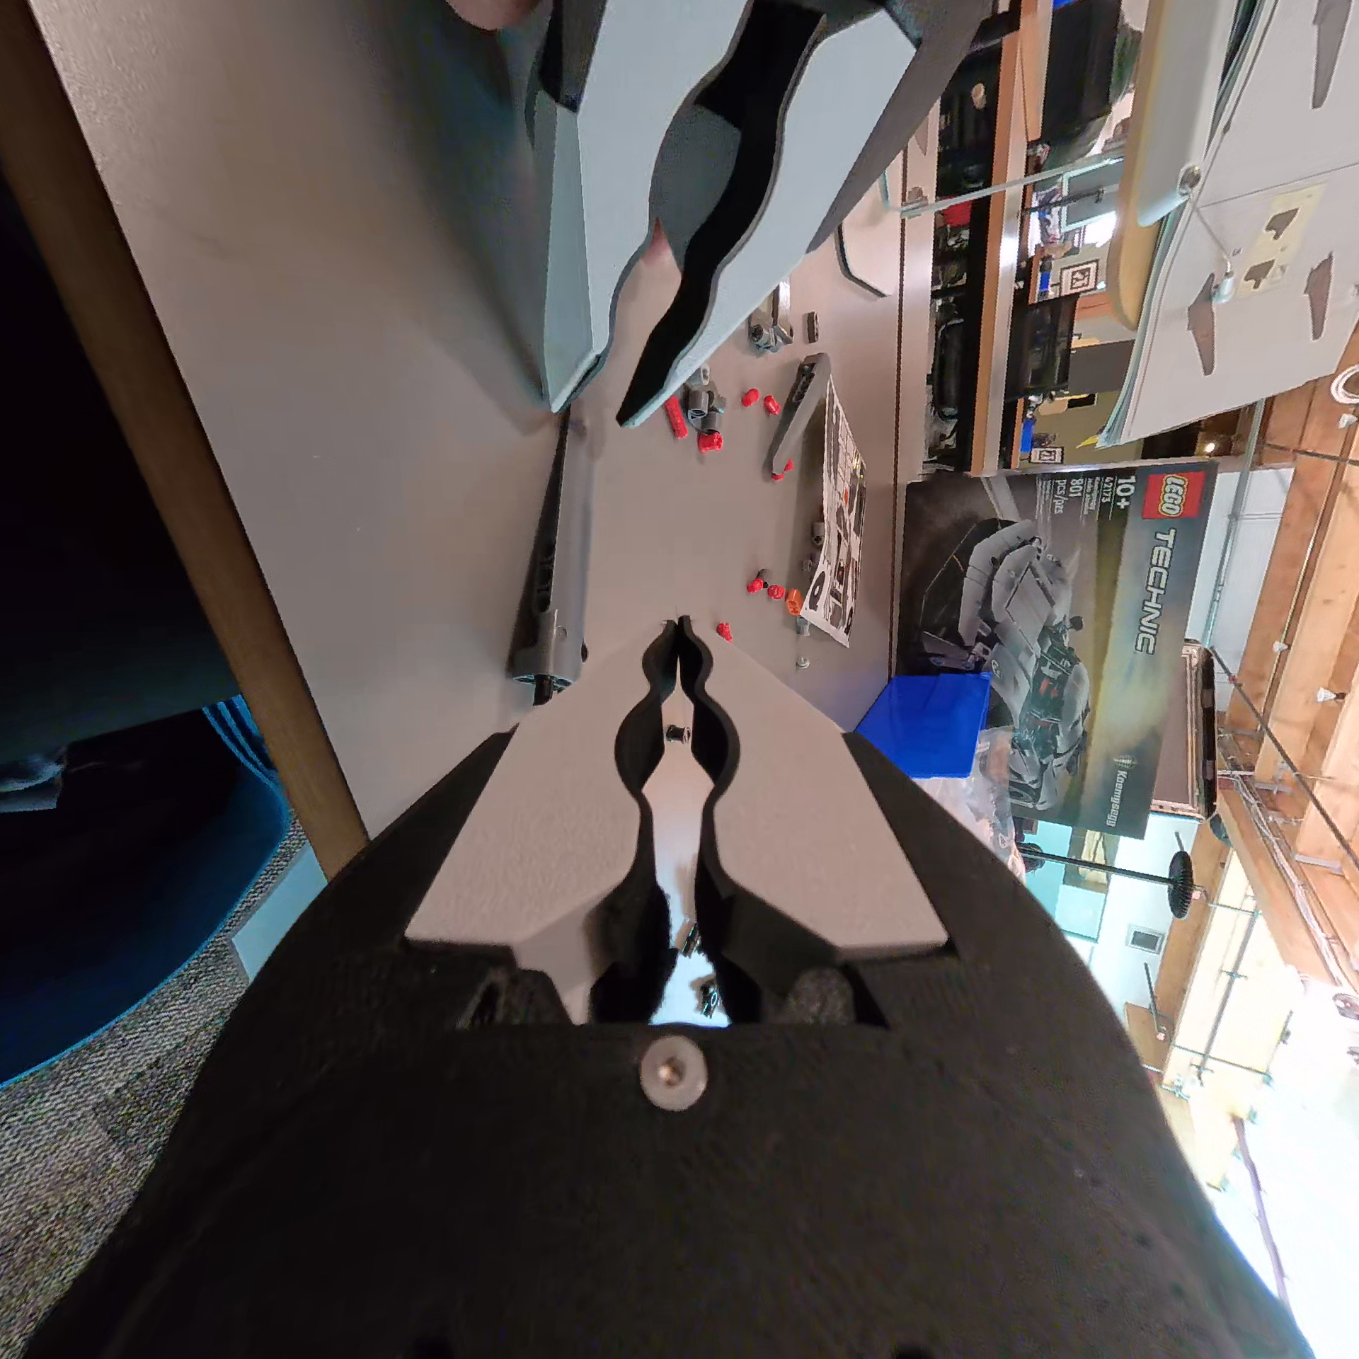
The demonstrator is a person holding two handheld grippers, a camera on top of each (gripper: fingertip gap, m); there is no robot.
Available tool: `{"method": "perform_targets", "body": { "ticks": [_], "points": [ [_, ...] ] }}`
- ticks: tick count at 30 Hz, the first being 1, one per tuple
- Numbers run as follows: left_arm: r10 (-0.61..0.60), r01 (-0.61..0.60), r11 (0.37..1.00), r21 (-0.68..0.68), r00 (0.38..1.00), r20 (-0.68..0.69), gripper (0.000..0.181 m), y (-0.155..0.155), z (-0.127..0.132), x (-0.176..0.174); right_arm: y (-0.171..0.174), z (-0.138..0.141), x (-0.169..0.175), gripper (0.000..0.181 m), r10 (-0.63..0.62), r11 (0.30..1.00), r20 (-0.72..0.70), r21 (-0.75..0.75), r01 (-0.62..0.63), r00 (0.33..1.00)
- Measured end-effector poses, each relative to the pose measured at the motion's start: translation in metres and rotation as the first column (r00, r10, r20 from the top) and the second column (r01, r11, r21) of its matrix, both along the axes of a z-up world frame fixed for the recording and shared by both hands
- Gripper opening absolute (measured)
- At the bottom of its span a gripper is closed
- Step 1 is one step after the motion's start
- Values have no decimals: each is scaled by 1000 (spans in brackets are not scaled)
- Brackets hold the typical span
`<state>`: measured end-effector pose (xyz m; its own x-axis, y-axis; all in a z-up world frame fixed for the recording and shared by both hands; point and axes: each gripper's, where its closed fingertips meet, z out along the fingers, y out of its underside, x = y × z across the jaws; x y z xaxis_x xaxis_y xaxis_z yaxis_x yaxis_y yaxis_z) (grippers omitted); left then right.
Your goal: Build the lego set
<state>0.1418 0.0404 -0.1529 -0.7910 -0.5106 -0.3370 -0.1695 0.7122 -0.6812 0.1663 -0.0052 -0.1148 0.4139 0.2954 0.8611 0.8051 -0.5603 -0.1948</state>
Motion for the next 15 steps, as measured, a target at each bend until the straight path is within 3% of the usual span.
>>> {"method": "perform_targets", "body": {
  "ticks": [8, 12, 15],
  "points": [
    [17, -18, 1000, -19, 999, -51, 11, -20, -2, -16, -13, 1, 2, 0, -8, 1000, -10, 23, 8, 1000],
    [86, -86, 996, 4, 996, 27, 32, -10, 4, -6, -17, 3, 3, 0, -7, 999, -16, 41, 8, 1000],
    [91, -93, 995, -40, 995, -40, 35, -5, 2, -2, -18, 3, 1, 0, -3, 999, -21, 50, 4, 1000]
  ]
}}
